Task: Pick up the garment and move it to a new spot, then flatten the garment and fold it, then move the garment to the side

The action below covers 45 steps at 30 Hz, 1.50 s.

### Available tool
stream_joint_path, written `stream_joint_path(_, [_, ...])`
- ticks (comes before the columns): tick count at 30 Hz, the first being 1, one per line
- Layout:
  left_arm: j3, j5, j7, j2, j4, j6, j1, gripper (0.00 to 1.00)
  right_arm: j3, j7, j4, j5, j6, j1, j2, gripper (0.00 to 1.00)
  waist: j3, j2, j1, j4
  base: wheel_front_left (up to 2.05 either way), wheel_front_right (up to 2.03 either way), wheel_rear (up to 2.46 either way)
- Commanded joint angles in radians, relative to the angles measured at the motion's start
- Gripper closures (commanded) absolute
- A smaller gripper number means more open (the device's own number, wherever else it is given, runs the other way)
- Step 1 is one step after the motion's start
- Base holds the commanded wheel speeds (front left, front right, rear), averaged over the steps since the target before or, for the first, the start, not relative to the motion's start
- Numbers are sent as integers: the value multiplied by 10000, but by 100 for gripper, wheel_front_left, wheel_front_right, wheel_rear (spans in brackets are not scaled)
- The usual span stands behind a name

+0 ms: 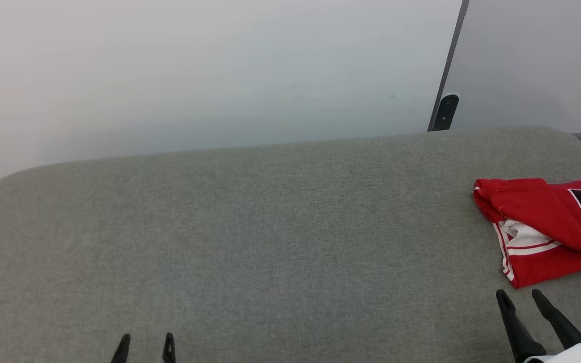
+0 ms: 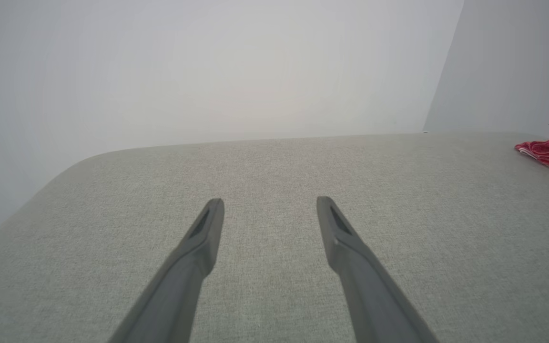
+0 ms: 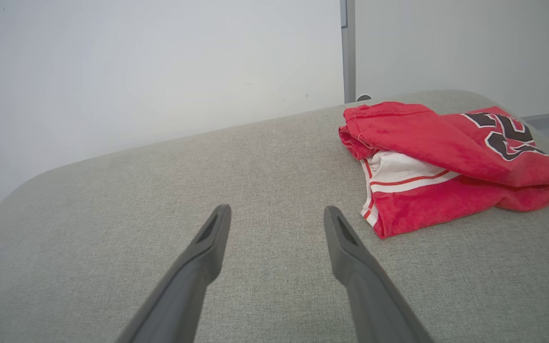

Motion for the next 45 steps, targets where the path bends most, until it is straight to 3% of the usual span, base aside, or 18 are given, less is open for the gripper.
stream_joint_path(1, [-7, -31, -23, 24, -50, 61, -21, 0, 13, -32, 10, 41, -13, -25, -28, 0, -3, 0, 0, 1, 0, 0, 0])
stream_joint_path(17, [-162, 25, 110, 159, -141, 151, 35, 0, 109, 29, -95, 123, -13, -55, -17, 0, 10, 0, 0, 15, 0, 0, 0])
stream_joint_path(18, [-168, 14, 121, 150, -131, 129, 5, 100, 90, 16, -67, 76, 0, -9, -9, 100, 11, 0, 0, 16, 0, 0, 0])
stream_joint_path(25, [-248, -114, 162, -32, 499, 121, 20, 100, 130, 22, 640, 165, 2, 57, 209, 100, 15, 0, 0, 20, 0, 0, 0])
stream_joint_path(45, [-60, -4163, 789, -18, 1252, -375, -1113, 100, -134, -149, 1386, 3118, 0, -659, 513, 100, 75, 0, 0, 89, 0, 0, 0])
